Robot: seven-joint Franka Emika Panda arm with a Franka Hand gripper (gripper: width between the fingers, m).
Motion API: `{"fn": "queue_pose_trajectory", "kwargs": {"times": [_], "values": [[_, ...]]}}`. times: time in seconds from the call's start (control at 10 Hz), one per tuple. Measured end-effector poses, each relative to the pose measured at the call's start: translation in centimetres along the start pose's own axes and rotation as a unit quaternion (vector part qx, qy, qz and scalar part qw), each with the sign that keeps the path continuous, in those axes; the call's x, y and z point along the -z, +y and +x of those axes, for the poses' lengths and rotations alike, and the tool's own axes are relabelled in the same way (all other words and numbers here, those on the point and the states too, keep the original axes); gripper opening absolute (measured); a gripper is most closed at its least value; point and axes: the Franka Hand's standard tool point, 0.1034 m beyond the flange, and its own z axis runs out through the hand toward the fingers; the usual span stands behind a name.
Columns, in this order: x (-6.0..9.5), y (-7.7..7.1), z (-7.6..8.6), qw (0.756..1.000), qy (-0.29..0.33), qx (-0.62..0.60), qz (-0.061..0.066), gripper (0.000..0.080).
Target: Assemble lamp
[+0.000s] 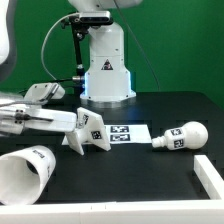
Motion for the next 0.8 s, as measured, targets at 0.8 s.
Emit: {"fn": "queue_pose_trajectory", "kwargs": {"times": [0.8], "values": [[-0.4, 0.4, 1.5, 1.0, -0.005, -0.004, -0.001, 0.0698]]}}
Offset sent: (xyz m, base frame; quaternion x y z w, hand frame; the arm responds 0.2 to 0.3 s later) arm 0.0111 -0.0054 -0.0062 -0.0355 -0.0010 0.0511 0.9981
